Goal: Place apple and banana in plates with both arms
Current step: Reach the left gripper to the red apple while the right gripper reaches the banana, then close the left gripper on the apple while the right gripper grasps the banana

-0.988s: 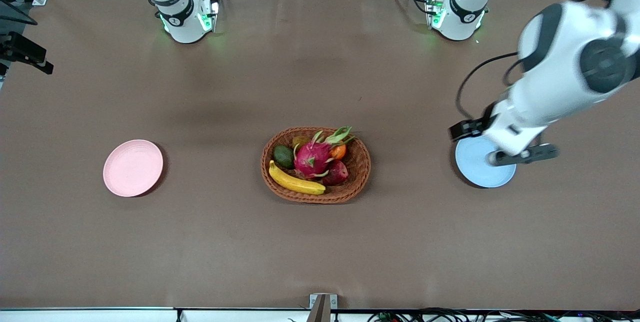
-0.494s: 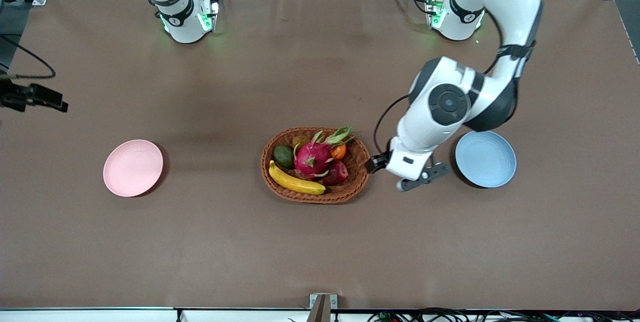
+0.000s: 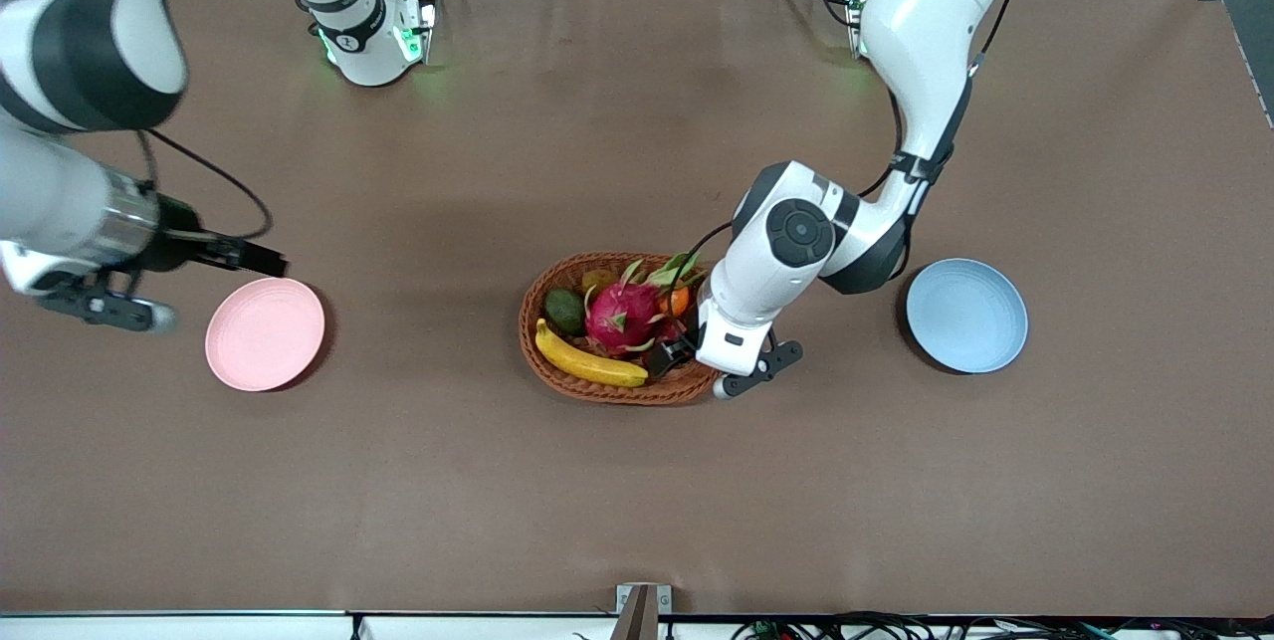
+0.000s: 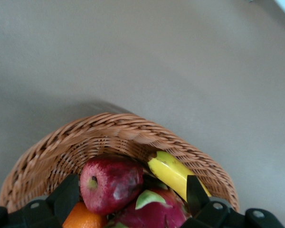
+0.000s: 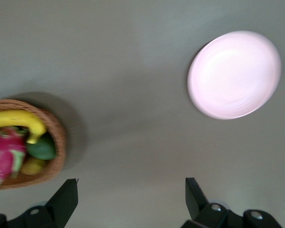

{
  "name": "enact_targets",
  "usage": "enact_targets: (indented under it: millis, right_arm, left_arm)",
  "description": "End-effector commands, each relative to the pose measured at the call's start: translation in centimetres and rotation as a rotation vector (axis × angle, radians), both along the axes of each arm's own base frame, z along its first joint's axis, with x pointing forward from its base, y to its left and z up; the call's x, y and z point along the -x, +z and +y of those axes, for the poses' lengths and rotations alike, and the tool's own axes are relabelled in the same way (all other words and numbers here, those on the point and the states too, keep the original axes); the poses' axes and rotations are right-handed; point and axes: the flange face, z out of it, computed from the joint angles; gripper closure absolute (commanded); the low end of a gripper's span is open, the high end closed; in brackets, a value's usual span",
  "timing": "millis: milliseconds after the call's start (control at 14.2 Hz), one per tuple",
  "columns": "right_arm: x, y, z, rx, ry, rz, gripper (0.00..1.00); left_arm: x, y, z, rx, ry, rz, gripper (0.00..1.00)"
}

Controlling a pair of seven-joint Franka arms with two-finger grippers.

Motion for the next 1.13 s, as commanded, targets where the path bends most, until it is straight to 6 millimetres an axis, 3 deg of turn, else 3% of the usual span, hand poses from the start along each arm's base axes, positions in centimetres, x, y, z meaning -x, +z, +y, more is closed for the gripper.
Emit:
enact_targets:
  millis: [0,282,494,635,918,1059]
  right_arm:
    - [-0.9,-3.5,5.5,-0.01,-0.161,0.012,0.0]
    - [-1.0,-8.3,14.5,0.009,-0.216,-0.025,0.0]
    - [-0.3,-12.0,20.1,0.019,-0.256,-0.053,0.01]
    - [0.3,-14.7,22.0,0.033,-0.238,-0.051,0.03]
    - [2.2,-19.2,23.6,0.03,-0.254,-0.095,0.05]
    - [2.7,-21.5,24.9,0.039,-0.256,-0.098,0.12]
  left_arm:
    - [0.0,-1.5,-1.1,0.007,0.009,0.011,0.0]
    - [0.2,-4.3,-1.4,0.003,0.013,0.018,0.0]
    - [0.9,-5.0,-2.0,-0.004,0.021,0.029,0.0]
    - [1.0,-5.2,-2.1,-0.014,0.011,0.028,0.0]
    - [1.7,-5.7,-2.6,-0.028,-0.005,0.034,0.0]
    - [2.2,-6.8,-3.0,-0.041,-0.017,0.041,0.0]
